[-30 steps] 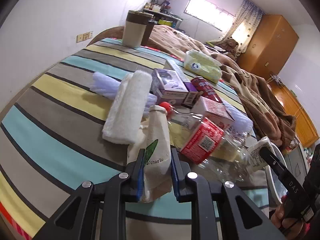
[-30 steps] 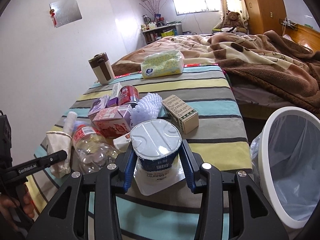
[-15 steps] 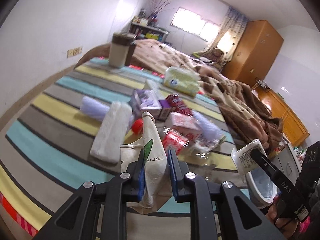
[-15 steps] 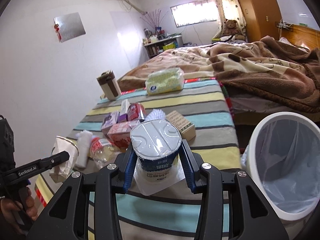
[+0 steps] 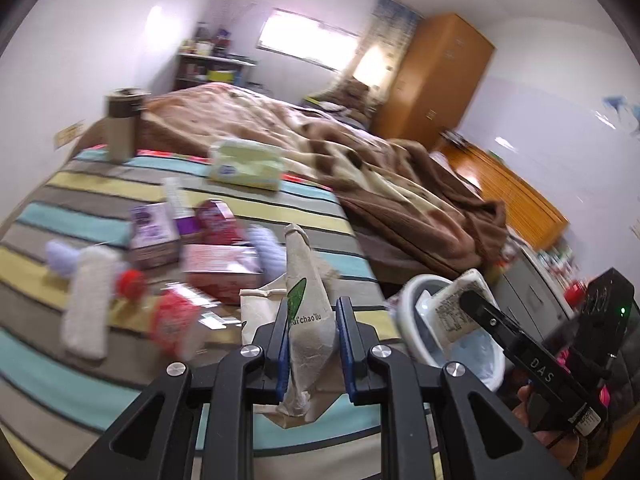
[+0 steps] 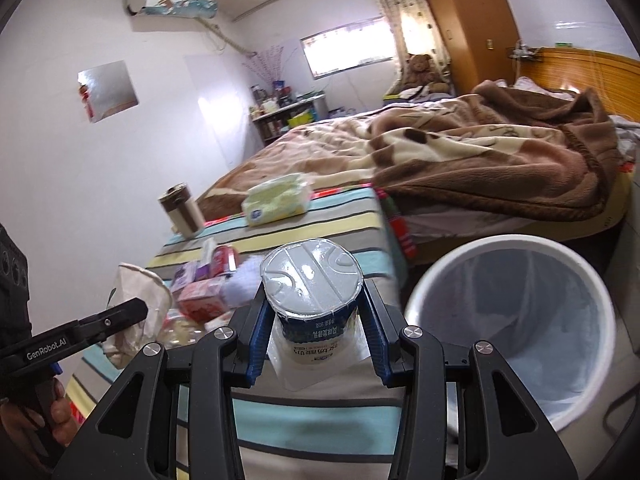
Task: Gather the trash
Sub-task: 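Carry the bag and can over the white bin and open both tools to drop them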
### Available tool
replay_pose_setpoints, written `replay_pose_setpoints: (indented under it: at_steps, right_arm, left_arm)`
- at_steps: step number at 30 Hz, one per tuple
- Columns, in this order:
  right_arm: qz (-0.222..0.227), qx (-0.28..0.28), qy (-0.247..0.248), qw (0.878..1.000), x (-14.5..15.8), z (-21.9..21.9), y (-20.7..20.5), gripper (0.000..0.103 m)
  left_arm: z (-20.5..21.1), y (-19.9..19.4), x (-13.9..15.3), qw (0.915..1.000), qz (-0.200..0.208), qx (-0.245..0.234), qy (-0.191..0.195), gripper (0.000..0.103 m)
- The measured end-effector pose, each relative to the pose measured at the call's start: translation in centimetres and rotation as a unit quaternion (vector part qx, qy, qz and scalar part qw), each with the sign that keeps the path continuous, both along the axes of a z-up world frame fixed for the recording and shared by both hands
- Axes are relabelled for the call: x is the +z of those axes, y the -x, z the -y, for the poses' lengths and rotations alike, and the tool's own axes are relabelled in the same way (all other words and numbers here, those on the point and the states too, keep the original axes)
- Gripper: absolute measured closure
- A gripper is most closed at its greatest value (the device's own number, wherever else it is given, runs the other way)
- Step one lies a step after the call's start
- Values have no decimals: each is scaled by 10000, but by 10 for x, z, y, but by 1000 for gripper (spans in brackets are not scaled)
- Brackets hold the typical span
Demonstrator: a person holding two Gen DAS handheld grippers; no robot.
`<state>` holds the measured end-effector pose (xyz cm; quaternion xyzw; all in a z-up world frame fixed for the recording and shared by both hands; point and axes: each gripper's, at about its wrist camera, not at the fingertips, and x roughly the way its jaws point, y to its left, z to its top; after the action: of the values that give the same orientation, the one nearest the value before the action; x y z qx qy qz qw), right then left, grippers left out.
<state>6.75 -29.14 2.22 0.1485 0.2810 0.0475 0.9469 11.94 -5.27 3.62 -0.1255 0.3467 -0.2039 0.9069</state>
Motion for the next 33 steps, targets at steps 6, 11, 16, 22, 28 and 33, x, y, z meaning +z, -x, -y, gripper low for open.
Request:
replay_pose_setpoints:
  at_steps: [6, 11, 16, 22, 28, 33]
  right_arm:
    - [-59, -494, 50, 9987, 0, 32, 4, 60]
    - [-128, -818, 69, 9965, -3, 55, 8, 60]
    - [-250, -1134, 88, 9932, -10, 73, 11, 60]
    - [-413, -1374, 105, 9896, -19, 89, 15, 59]
    - [-657, -1515, 151, 9862, -33, 101, 14, 59]
    - [-810, -1613, 189, 9834, -42, 109, 13, 59]
  left_arm:
    - [58, -12, 0, 9978, -57, -653, -69, 82]
    - [100, -17, -2, 9937, -51, -1113, -107, 82]
    - [134, -23, -9, 9888, -134, -1481, -148, 82]
    - [168, -24, -17, 9828, -165, -1817, -278, 82]
    - [205, -28, -34, 9757, -314, -2113, -477, 82]
    - [232, -29, -43, 9691, -328, -2361, -631, 82]
